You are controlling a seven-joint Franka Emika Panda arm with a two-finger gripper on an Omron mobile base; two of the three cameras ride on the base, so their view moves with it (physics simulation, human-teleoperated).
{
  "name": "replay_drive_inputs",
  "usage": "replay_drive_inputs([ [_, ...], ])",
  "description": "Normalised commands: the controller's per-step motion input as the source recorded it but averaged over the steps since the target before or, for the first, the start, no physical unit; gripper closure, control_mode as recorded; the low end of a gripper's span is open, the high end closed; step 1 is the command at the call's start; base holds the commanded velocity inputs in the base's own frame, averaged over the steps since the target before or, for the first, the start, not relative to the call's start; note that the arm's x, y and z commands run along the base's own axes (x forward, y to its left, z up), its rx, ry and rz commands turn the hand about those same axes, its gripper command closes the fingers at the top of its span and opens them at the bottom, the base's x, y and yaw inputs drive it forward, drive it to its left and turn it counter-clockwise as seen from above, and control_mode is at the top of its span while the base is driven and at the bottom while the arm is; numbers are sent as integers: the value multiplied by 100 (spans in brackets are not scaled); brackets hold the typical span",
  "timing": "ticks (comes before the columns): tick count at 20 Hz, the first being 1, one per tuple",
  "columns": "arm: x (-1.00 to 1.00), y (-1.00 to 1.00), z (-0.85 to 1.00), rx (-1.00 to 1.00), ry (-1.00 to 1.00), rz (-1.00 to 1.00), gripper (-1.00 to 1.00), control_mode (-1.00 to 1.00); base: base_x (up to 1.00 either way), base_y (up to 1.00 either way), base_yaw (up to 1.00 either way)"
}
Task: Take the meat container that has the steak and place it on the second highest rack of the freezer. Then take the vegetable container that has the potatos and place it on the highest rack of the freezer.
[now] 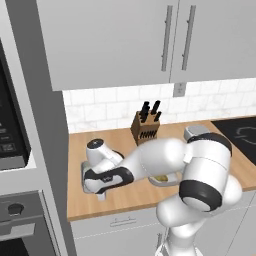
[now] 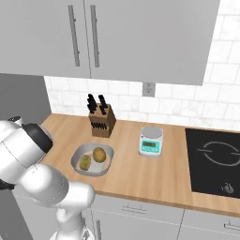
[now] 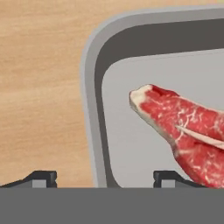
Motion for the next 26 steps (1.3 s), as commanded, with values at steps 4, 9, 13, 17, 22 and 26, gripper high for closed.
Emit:
replay_drive_inputs([
  [4,-17,-18,0,0,0,0,-100,-100,0,0,0],
  [9,-21,-19,-1,0,0,0,-100,-100,0,0,0],
  [13,-10,-9,-17,0,2,0,-100,-100,0,0,0],
  [17,0,0,-22,0,4,0,100,-100,0,0,0],
  [22,0,0,-1,0,0,0,100,-100,0,0,0],
  [26,0,1,-4,0,0,0,100,-100,0,0,0],
])
